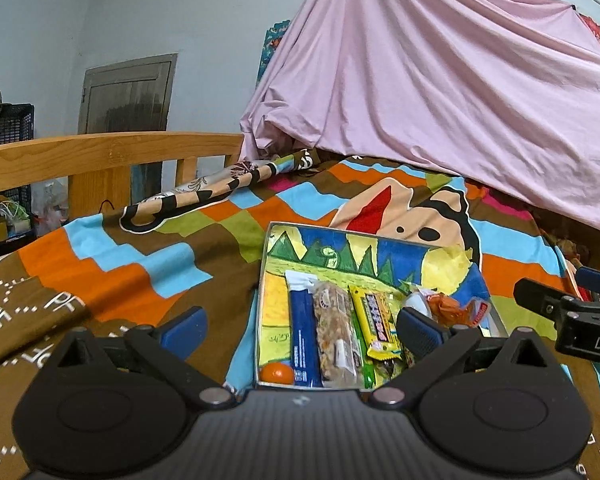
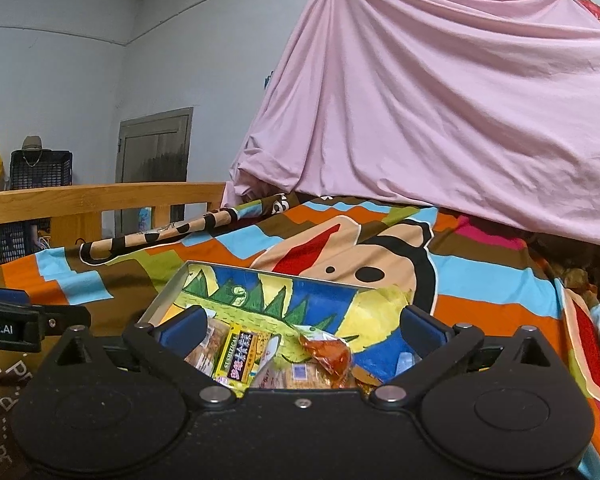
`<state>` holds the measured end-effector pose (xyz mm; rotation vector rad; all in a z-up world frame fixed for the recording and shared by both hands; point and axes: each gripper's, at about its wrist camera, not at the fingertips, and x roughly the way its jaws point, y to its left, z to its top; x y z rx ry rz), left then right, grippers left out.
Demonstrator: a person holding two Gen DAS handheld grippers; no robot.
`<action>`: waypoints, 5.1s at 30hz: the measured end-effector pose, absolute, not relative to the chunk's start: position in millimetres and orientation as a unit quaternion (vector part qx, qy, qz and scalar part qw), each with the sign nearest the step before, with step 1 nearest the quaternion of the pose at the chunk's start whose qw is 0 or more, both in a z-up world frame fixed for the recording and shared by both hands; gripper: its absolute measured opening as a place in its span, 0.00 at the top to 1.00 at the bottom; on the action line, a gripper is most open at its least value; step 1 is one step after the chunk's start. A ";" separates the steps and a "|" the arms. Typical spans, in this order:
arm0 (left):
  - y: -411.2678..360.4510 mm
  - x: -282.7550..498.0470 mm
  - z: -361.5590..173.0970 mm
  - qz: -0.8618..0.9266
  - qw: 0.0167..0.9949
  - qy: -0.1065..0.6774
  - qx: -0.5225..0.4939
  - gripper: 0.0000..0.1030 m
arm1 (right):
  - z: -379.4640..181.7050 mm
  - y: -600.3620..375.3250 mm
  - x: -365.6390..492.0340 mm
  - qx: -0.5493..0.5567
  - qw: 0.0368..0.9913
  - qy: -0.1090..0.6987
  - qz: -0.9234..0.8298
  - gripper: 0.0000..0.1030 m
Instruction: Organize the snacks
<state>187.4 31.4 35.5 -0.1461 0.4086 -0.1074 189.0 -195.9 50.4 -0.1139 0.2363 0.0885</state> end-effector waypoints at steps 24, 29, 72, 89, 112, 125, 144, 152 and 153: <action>8.1 107.4 42.7 -0.058 0.976 0.203 -0.045 0.00 | 48.1 -223.5 101.9 -0.047 0.988 0.141 0.037 0.01; 5.3 94.7 41.0 -0.046 0.974 0.216 -0.053 0.00 | 47.0 -228.6 84.3 -0.048 0.988 0.143 0.039 0.01; -4.6 33.9 29.2 -0.024 0.964 0.262 -0.033 0.00 | 40.5 -242.1 15.3 -0.037 0.978 0.197 0.060 0.01; -4.8 41.0 4.3 -0.009 0.953 0.299 -0.045 0.00 | 5.2 -251.7 30.7 -0.009 0.973 0.220 0.063 0.01; -16.0 45.0 -16.8 0.001 0.947 0.318 -0.046 0.00 | -17.6 -254.7 44.3 0.006 0.970 0.231 0.076 0.01; -14.6 42.0 -16.8 0.000 0.947 0.318 -0.052 0.00 | -17.1 -253.2 42.0 0.001 0.971 0.229 0.076 0.01; -15.8 41.1 -18.7 0.000 0.945 0.322 -0.053 0.00 | -17.6 -253.1 42.2 0.001 0.970 0.230 0.077 0.01; -15.5 40.9 -19.2 -0.001 0.945 0.322 -0.053 0.00 | -17.5 -253.1 42.2 0.001 0.970 0.230 0.077 0.01; -15.8 40.7 -19.6 -0.001 0.945 0.322 -0.053 0.00 | -17.5 -252.9 42.2 0.001 0.970 0.230 0.077 0.01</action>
